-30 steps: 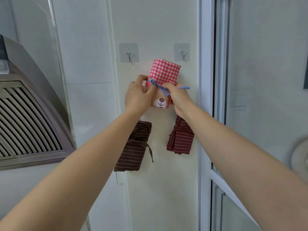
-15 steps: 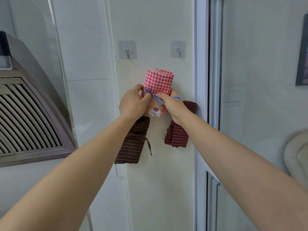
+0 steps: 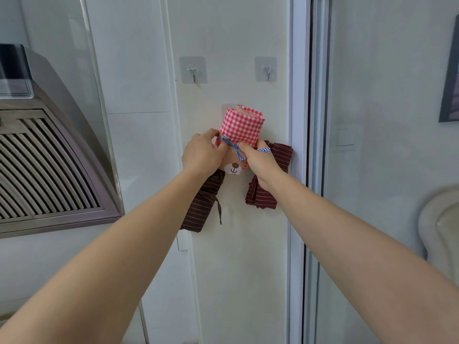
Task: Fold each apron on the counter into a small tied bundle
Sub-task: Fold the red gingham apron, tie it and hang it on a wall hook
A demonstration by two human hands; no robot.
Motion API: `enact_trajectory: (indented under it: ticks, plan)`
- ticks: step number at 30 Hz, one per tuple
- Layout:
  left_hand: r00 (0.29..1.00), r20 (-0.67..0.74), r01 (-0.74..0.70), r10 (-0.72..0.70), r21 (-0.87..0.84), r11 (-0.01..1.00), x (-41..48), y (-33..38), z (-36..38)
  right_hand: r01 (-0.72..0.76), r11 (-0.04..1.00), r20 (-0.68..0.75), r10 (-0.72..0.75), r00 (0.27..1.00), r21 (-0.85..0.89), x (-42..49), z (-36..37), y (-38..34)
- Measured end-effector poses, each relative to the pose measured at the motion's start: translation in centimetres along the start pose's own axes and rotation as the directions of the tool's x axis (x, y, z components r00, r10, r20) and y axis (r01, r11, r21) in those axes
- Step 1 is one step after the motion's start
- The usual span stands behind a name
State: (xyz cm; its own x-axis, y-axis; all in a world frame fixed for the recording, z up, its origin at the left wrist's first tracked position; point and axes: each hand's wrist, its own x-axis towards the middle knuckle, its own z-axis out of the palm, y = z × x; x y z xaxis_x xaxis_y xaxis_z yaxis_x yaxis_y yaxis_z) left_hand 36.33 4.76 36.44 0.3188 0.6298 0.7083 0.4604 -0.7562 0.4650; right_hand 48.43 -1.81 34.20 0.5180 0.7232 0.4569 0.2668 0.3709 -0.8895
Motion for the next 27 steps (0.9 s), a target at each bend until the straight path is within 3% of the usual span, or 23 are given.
enact_trajectory:
  ticks: [7,11,15,22,27]
  plan:
    - [0.999,-0.007,0.032,-0.032,0.011,0.999,-1.5,0.8,0.2,-0.077,0.997,-0.052,0.075,0.996,-0.031,-1.7,0.3,0.4]
    - [0.997,-0.081,0.001,0.003,0.047,0.999,-3.5,1.2,0.3,-0.065,0.995,-0.067,0.060,0.996,-0.071,-3.7,0.3,1.9]
    - [0.998,-0.062,-0.013,0.015,0.032,0.999,-6.4,1.9,0.6,-0.135,0.991,-0.036,0.135,0.990,0.014,-6.8,0.3,3.6]
    - [0.973,0.059,0.224,-0.223,-0.013,0.975,-15.5,-2.4,2.2,-0.305,0.950,0.189,0.313,0.931,-0.068,-14.2,0.9,8.8]
    - [0.845,0.274,0.457,-0.459,0.075,0.886,-23.4,-10.8,1.9,-0.460,0.867,0.349,0.498,0.794,-0.189,-19.0,4.4,14.5]
